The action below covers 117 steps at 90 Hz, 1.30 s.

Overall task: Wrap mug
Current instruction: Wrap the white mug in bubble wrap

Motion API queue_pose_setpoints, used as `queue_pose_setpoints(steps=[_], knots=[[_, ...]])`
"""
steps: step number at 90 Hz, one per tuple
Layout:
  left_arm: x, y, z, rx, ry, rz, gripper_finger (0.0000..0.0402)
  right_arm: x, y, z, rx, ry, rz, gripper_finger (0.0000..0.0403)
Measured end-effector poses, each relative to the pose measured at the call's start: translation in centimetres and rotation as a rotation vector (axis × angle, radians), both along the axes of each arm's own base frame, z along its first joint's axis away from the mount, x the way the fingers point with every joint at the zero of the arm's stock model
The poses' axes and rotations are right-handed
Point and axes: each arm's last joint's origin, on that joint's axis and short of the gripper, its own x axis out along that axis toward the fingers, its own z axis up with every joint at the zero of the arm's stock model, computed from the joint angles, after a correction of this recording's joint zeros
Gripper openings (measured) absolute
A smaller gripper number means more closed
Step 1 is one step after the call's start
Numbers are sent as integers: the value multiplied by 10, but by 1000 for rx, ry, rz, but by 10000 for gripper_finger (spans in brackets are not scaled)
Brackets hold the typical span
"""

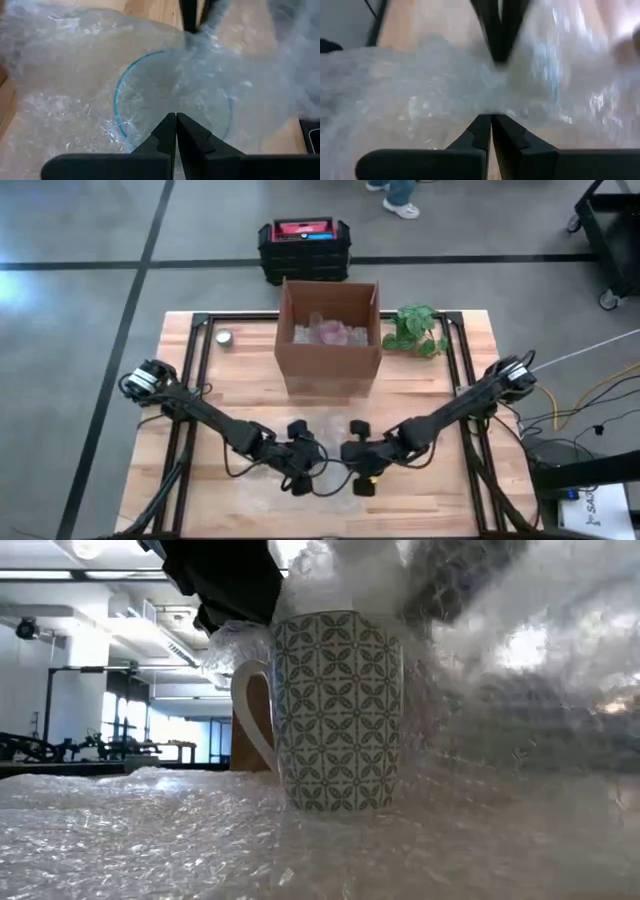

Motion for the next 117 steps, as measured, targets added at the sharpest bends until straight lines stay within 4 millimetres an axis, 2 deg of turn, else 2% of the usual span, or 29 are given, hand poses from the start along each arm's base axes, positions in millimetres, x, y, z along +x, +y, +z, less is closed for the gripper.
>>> queue_pose_setpoints(steps=[6,12,32,42,49,62,71,82,98,106,117], knots=[[0,0,0,-1,-2,1,0,6,-2,7,0,-25,3,0],[1,1,1,-3,-7,3,0,10,-5,4,-5,-22,-3,0],[1,1,1,-4,-9,6,0,26,-9,-41,36,103,10,0],[0,2,5,-22,-10,-10,0,29,-10,-48,38,118,4,0],[-4,3,16,-65,-23,-35,0,30,-12,-49,40,123,-1,0],[-14,0,53,-149,-107,-93,0,30,-17,-46,49,126,-4,0],[-22,-6,65,-181,-141,-137,0,30,-18,-45,45,125,1,0],[-26,-17,55,-197,-104,-177,0,30,-18,-45,35,123,11,0],[-10,-29,20,-169,-66,-171,0,30,-20,-44,34,118,8,0],[2,-25,12,-116,-116,-120,0,30,-20,-44,31,117,6,0],[10,-7,5,-15,-107,3,0,30,-21,-44,30,117,2,0]])
